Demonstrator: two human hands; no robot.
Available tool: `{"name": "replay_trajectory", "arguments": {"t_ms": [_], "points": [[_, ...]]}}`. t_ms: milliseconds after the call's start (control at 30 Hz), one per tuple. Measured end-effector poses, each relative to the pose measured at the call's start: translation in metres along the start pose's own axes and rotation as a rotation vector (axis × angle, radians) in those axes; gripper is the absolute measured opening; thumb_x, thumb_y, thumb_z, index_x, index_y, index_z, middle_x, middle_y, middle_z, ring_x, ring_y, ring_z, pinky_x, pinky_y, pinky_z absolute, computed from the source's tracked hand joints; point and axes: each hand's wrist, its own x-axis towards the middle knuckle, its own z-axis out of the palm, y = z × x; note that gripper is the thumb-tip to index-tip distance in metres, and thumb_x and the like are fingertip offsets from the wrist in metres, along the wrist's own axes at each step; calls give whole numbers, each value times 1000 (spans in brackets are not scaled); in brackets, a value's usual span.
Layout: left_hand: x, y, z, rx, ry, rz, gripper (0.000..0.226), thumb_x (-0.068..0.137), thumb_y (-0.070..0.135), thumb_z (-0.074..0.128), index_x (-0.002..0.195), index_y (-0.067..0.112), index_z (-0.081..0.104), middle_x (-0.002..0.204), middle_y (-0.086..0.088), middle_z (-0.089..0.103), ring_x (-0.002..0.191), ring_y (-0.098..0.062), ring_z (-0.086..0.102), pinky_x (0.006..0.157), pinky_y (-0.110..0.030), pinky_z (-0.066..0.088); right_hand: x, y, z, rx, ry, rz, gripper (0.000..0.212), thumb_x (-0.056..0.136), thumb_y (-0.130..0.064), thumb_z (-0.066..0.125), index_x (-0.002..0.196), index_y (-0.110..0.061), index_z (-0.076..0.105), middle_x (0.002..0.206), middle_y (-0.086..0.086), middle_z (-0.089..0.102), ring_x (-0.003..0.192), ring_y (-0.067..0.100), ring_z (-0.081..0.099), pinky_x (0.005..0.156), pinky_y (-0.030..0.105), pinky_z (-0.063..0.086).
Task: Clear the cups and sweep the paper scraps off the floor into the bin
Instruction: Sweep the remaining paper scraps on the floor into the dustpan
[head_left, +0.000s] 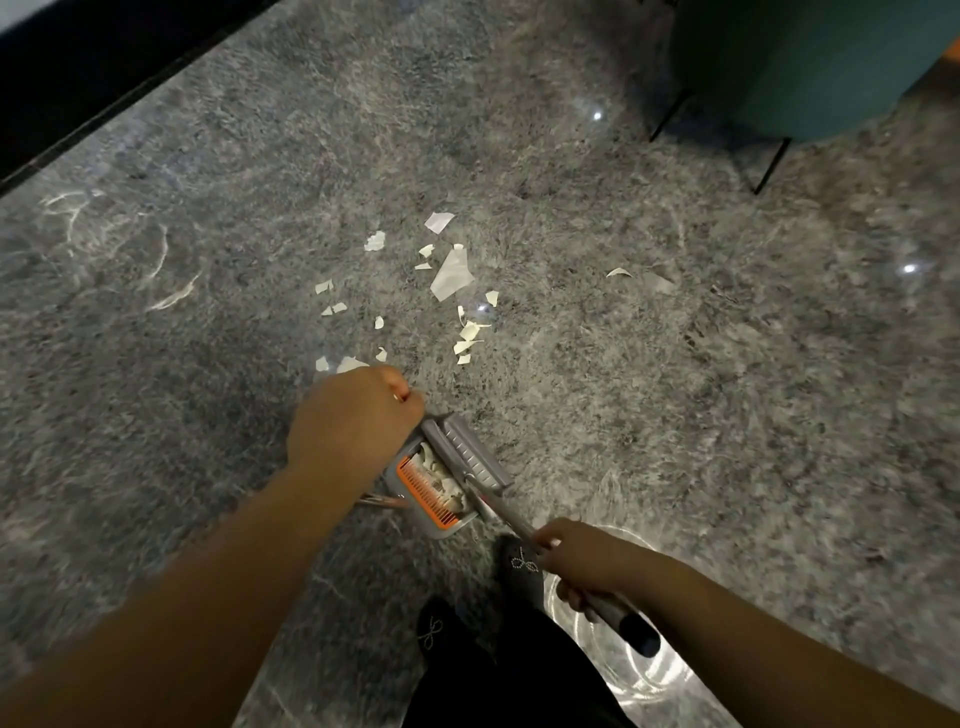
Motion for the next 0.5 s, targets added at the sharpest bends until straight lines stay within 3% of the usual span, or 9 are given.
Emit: {"name": "replay_trajectory", "arguments": {"t_ms": [233, 500], "points": [[-24, -34, -8, -108, 21, -87, 22, 93, 42, 57, 84, 25, 68, 79, 2, 66, 72, -16, 59, 68, -31, 45, -27, 4, -2, 278, 96, 5, 29, 96, -7, 40, 118, -20, 53, 57, 10, 45, 37, 13, 42, 36, 18, 35], [-40, -54, -20, -201, 71, -150, 29, 90, 42, 61, 72, 21, 67, 67, -2, 65, 70, -22, 60, 71, -35, 50, -38, -1, -13, 557, 218, -12, 33, 98, -12, 39, 128, -22, 48, 54, 8, 43, 34, 11, 38, 39, 17, 32]]}}
